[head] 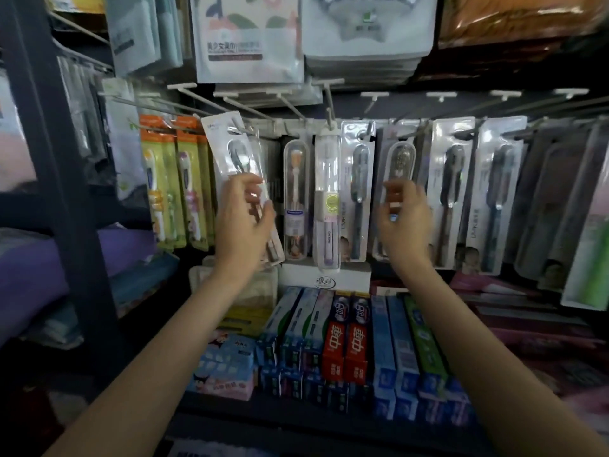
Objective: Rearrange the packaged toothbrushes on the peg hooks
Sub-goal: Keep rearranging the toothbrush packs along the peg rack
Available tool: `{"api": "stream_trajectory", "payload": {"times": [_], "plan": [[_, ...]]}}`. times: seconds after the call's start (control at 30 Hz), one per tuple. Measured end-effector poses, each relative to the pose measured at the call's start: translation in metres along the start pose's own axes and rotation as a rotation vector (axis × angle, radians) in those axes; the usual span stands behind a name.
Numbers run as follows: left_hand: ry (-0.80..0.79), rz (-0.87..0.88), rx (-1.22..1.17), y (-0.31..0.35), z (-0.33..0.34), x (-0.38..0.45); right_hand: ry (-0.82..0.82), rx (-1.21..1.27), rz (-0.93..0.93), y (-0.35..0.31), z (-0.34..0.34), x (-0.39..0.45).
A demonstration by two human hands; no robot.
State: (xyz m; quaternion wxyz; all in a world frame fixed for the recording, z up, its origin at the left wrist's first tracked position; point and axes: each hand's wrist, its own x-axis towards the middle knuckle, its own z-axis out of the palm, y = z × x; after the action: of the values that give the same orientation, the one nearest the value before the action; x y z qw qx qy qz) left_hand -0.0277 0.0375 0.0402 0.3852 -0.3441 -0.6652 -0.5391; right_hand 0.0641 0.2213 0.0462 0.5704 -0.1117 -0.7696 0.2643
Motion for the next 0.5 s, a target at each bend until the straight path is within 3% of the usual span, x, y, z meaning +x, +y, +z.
{"api": "stream_trajectory", "payload": {"times": [0.07, 0.23, 0.5], "plan": [[-0.1, 0.001, -0.021, 0.007, 0.016, -0.003, 0.017, -0.055, 0.082, 0.016, -0.005, 0.001], [-0.272, -0.111, -0.118, 0.014, 0.051, -0.007, -0.161, -0.076, 0.22, 0.044, -0.005, 0.0], [-0.313, -0.22, -0.213, 0.005, 0.067, -0.016, -0.222, -0.155, 0.246, 0.056, 0.014, 0.013]]}}
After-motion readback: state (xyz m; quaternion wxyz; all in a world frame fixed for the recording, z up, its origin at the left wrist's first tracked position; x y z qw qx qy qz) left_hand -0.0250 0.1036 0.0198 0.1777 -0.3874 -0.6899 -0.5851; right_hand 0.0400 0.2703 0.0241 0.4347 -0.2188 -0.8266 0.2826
